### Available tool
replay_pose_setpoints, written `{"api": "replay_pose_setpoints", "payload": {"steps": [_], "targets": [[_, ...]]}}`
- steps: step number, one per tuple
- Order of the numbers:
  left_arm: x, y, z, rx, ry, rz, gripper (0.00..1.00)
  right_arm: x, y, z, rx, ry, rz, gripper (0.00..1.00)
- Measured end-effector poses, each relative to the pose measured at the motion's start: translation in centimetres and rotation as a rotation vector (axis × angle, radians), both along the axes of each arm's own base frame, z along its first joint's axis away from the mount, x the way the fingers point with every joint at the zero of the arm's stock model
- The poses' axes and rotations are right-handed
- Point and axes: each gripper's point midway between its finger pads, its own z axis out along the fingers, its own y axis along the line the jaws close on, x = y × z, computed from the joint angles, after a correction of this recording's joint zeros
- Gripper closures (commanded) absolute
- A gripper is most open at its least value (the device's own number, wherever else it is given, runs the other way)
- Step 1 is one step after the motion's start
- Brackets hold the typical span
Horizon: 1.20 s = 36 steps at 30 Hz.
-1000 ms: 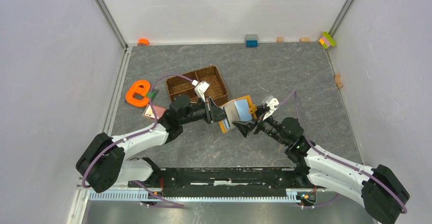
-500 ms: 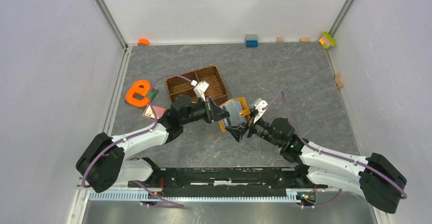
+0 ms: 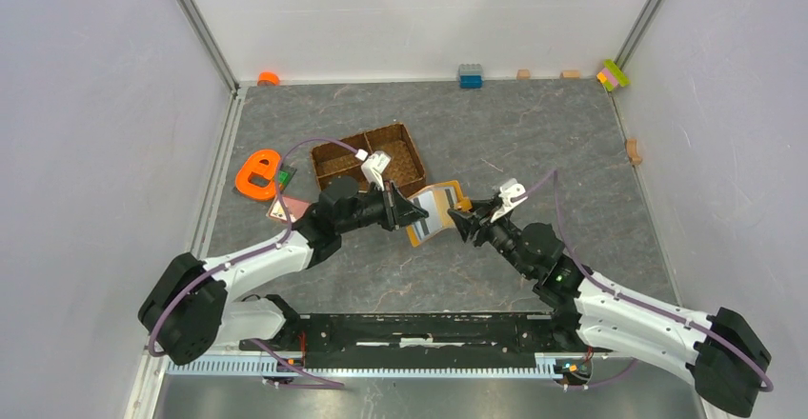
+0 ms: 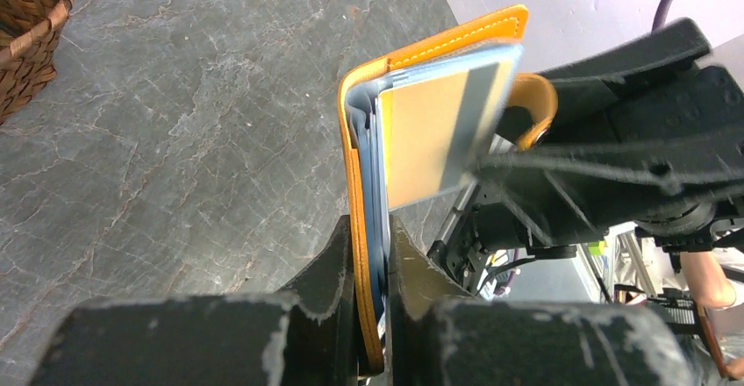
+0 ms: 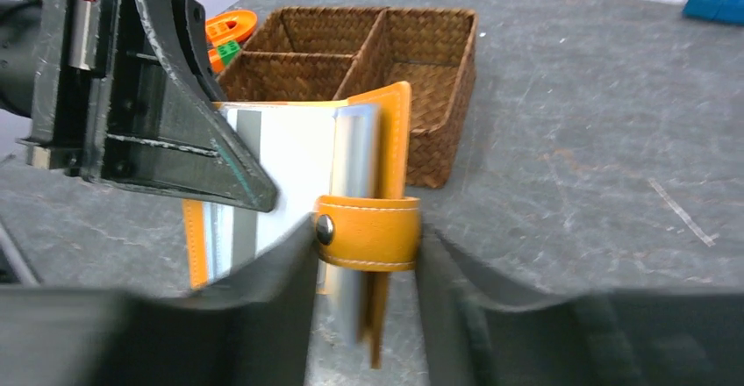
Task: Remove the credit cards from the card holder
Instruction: Remove the credit card from the card holder.
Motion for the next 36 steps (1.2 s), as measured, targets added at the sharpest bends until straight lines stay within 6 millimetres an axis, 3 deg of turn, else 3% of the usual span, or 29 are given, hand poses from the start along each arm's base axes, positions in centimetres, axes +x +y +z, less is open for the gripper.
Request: {"api": "replay_pose_setpoints", "payload": {"steps": [2, 5, 10, 15, 21, 22, 24, 26, 30, 36], "targets": [[-0.1, 0.1, 0.0, 0.005, -0.005, -0.004, 0.98, 0.0, -0.2, 0.3, 0.009, -0.012, -0.001, 0.66], [-0.1, 0.1, 0.1, 0.010, -0.011, -0.006, 0.98, -0.2, 0.0, 0.4, 0.013, -0.015, 0.029, 0.57], [-0.2, 0.2, 0.4, 0.006, -0.017, -0.006, 0.98, -0.7, 1.2, -0.9, -0.012, 0.016, 0.111, 0.57], [-0.4, 0.5, 2.0, -0.026, -0.057, -0.001, 0.98, -0.9, 1.5, -1.0, 0.004, 0.033, 0.157, 0.72], [-0.3, 0.8, 2.6, -0.041, -0.077, 0.010, 0.98, -0.9, 1.8, -0.7, 0.039, 0.050, 0.195, 0.77], [-0.3, 0.8, 2.6, -0.041, -0.076, 0.010, 0.98, -1.0, 1.8, -0.7, 0.044, 0.053, 0.202, 0.74], [-0.4, 0.8, 2.6, -0.041, -0.076, 0.009, 0.98, -1.0, 1.9, -0.5, 0.057, 0.056, 0.212, 0.57], [-0.4, 0.8, 2.6, -0.040, -0.075, 0.007, 0.98, -1.1, 1.9, -0.3, 0.074, 0.057, 0.217, 0.54], [-0.4, 0.7, 2.2, -0.033, -0.070, -0.001, 0.98, -1.0, 1.5, -0.2, 0.087, 0.054, 0.210, 0.70], [-0.4, 0.7, 2.1, -0.030, -0.069, -0.002, 0.98, -1.0, 1.2, 0.2, 0.110, 0.050, 0.202, 0.86]]}}
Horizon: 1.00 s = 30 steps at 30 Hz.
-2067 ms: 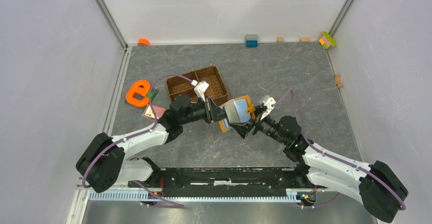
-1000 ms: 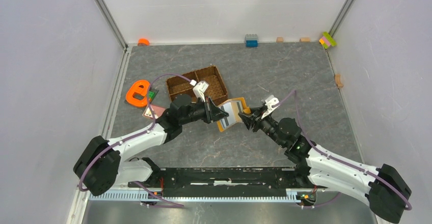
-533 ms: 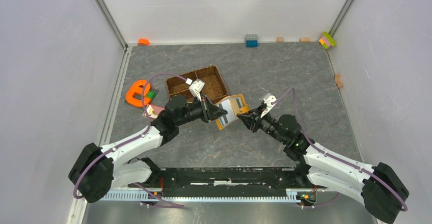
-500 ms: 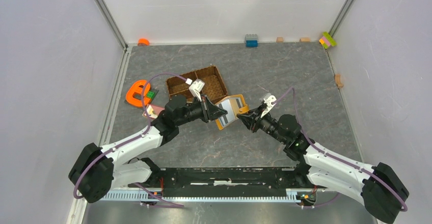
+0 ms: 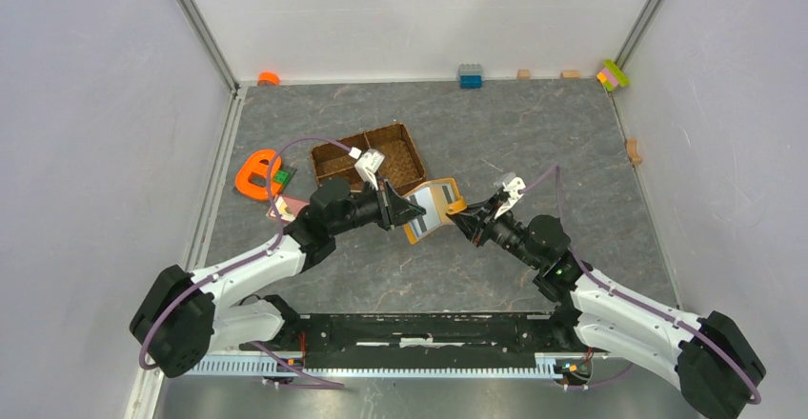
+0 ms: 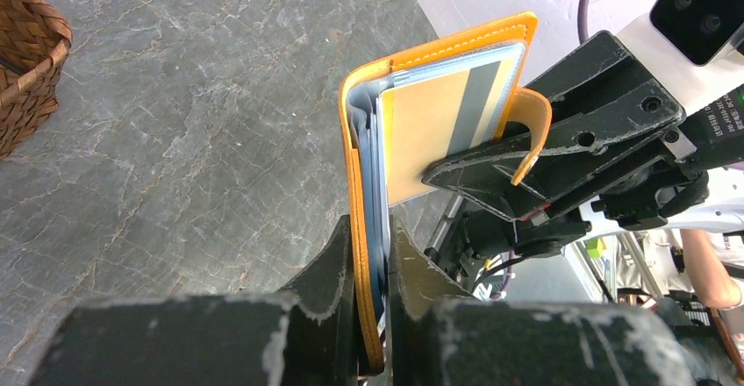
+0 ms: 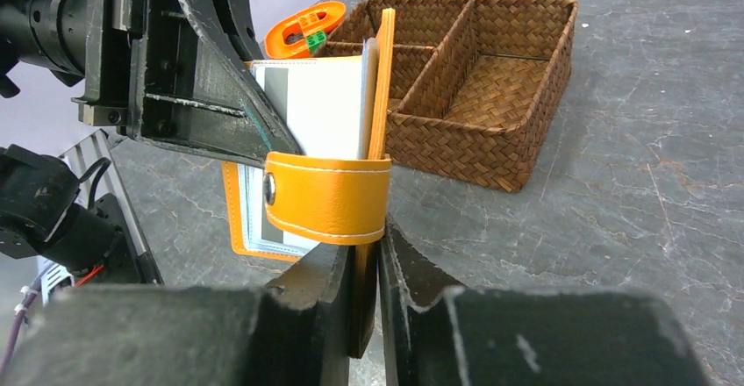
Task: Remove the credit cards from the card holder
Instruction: Remove the credit card from the card holder.
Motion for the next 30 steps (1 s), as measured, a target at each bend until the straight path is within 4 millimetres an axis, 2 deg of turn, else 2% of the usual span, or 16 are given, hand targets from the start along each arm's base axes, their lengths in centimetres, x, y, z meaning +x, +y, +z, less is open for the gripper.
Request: {"api": "replay_pose_setpoints", "payload": {"steps": [2, 4, 5, 7, 9, 14, 18, 20, 22, 25, 27, 30], "targets": [[0.0, 0.0, 0.0, 0.000, 0.000, 0.000, 0.98, 0.0, 0.0, 0.0, 0.004, 0.005, 0.000, 0.97], [0.0, 0.0, -0.1, 0.002, 0.001, 0.001, 0.96, 0.0, 0.0, -0.1, 0.008, 0.009, 0.002, 1.00], [0.0, 0.1, -0.1, 0.006, 0.004, 0.003, 0.88, 0.0, -0.1, -0.1, 0.009, 0.013, 0.001, 1.00], [0.5, 0.3, -0.5, 0.030, 0.011, 0.028, 0.64, 0.0, -0.1, -0.3, 0.011, 0.021, 0.002, 1.00], [0.9, 0.4, -0.9, 0.060, 0.021, 0.054, 0.53, 0.0, -0.3, -0.5, 0.017, 0.031, 0.001, 1.00], [3.4, 2.4, -2.9, 0.187, 0.075, 0.229, 0.42, 0.2, -0.6, -0.8, 0.035, 0.049, -0.008, 1.00], [4.4, 4.4, -4.0, 0.256, 0.090, 0.345, 0.42, 0.2, -1.2, -1.3, 0.052, 0.069, -0.025, 1.00], [4.5, 4.9, -3.5, 0.254, 0.079, 0.366, 0.45, 0.3, -1.5, -1.5, 0.062, 0.077, -0.033, 1.00], [4.2, 5.1, -2.4, 0.224, 0.043, 0.359, 0.53, 0.3, -1.7, -1.7, 0.075, 0.087, -0.041, 1.00], [2.9, 4.4, -0.5, 0.145, -0.017, 0.285, 0.60, 0.3, -1.8, -1.6, 0.100, 0.099, -0.040, 1.00], [2.1, 3.5, 0.5, 0.090, -0.055, 0.216, 0.60, 0.1, -1.6, -1.3, 0.128, 0.106, -0.023, 1.00], [1.2, 2.1, 1.0, 0.047, -0.073, 0.120, 0.61, -0.4, -1.2, -0.9, 0.171, 0.111, 0.021, 1.00]]}}
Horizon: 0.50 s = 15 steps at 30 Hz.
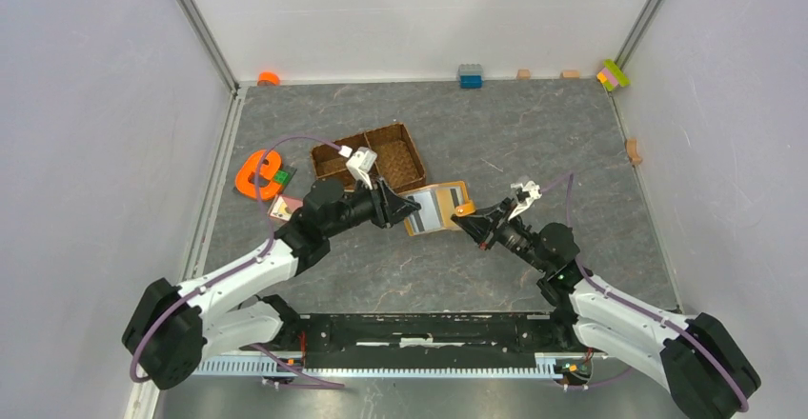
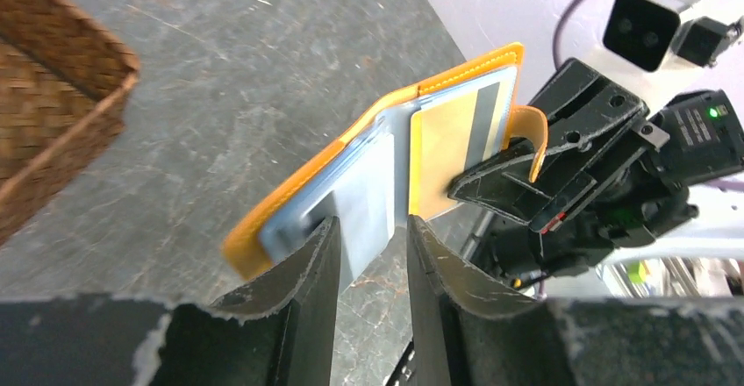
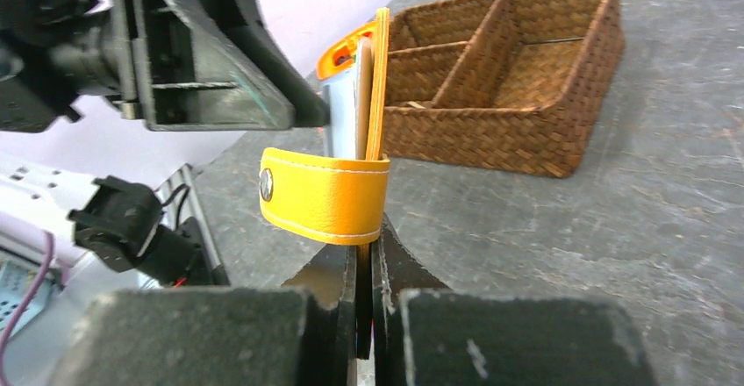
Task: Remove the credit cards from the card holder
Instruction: Remove the credit card from the card holder.
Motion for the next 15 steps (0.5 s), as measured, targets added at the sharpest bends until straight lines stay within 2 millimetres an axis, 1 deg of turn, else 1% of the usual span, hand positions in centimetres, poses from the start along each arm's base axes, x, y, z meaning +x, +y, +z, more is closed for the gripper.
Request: {"api": "replay_pose_setpoints", "payload": {"steps": [4, 7, 13, 15], "targets": [[-1.0, -1.6, -0.5, -0.022, 0.008, -0.114, 0.61, -1.2, 0.5, 0.7, 0.060, -0.006, 0.070, 1.00], [-1.7, -2.4, -0.4, -0.047, 0.012, -0.182, 0.60, -1.9, 1.0, 1.3, 0.103, -0.010, 0.121, 1.00], [-3.1, -3.4, 1.3, -0.113, -0.024, -0.290, 0.56, -2.8, 1.7, 2.2, 0.162, -0.006, 0.198, 1.00], [-3.5, -3.6, 1.9, -0.136, -0.037, -0.317, 0.63, -3.2, 1.9, 2.4, 0.173, -0.003, 0.225, 1.00]]}}
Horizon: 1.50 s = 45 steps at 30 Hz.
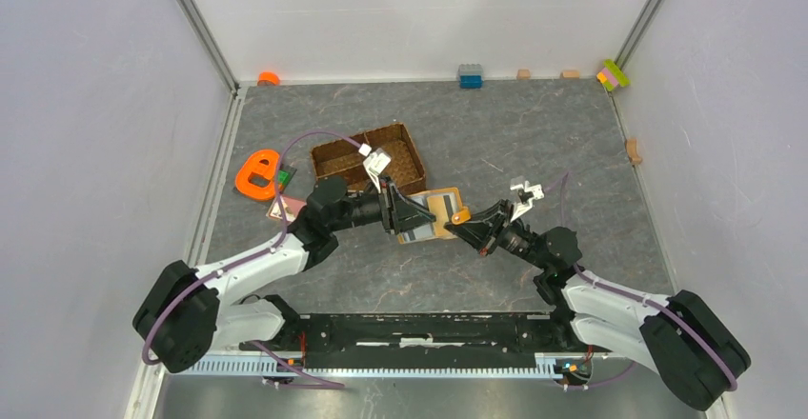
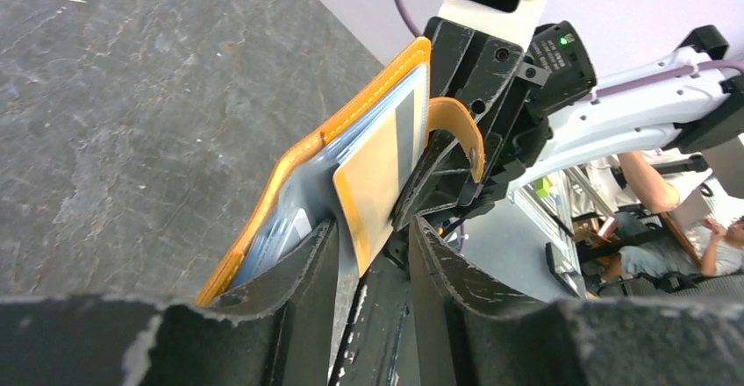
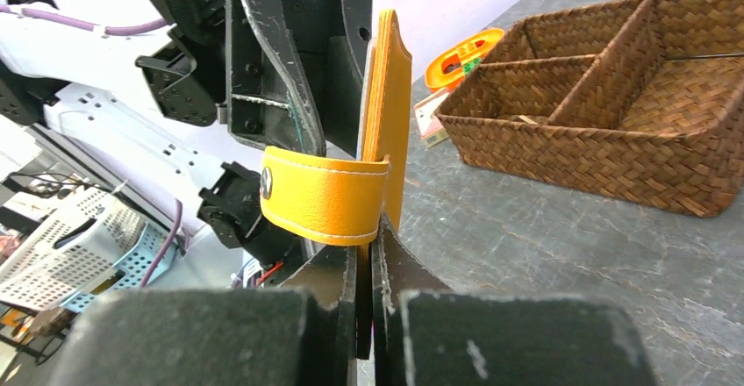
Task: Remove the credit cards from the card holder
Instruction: Remove the credit card from the card holder.
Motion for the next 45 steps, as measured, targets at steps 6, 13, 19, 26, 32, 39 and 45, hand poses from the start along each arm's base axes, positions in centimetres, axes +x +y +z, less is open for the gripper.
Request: {"api": "replay_pose_setpoints", "payload": {"steps": [6, 13, 19, 26, 32, 39, 45], "targets": [[-0.5, -0.6, -0.1, -0.025, 0.021, -0.057, 0.75, -0.6, 0.3, 0.5, 0.024, -0.001, 0.043, 1.00], [-1.0, -1.0, 0.1, -0.054, 0.044, -0.101, 0.97, -0.6, 0.2, 0.9, 0.038, -0.010, 0.042, 0.71], [-0.9, -1.0, 0.3, -0.059, 0.041, -0.094, 0.98, -0.8, 0.2, 1.4, 0.049, -0.028, 0.044, 0.62], [-1.1, -1.1, -0.1, -0.041, 0.064, -0.097, 0.98, -0.4, -0.9, 1.4, 0.050, -0.050, -0.018, 1.00], [-1.5, -1.4, 0.0, -0.039, 0.066, -0.110, 0.98, -0.1, -1.8, 1.3, 0.054, -0.046, -0.068, 1.00], [-1.6, -1.5, -0.1, -0.034, 0.072, -0.113, 0.98, -0.2, -2.1, 1.1, 0.058, -0.038, -0.079, 1.00], [-1.1, -1.4, -0.5, -0.023, 0.084, -0.084, 0.98, 0.1, -2.7, 0.8, 0.069, -0.015, -0.096, 1.00]]}}
